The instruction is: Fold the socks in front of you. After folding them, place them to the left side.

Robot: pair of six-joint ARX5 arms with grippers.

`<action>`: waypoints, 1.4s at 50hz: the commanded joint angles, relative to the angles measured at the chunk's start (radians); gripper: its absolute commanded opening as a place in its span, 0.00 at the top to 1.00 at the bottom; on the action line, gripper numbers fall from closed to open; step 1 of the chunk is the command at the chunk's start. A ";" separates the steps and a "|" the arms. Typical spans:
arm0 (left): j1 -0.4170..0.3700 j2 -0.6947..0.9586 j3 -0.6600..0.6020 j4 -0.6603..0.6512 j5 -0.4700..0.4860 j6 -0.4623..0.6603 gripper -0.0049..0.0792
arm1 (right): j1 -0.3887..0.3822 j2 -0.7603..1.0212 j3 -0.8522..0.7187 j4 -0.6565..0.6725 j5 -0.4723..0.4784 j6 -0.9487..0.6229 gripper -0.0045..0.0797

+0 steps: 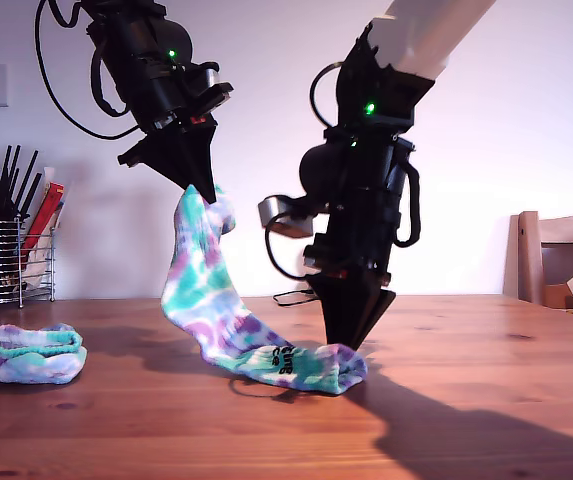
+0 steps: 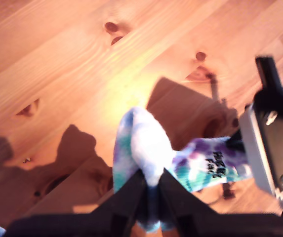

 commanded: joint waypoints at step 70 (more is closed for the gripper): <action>0.020 -0.016 0.081 0.004 -0.010 0.001 0.96 | 0.118 0.062 -0.010 0.454 -0.035 0.119 0.96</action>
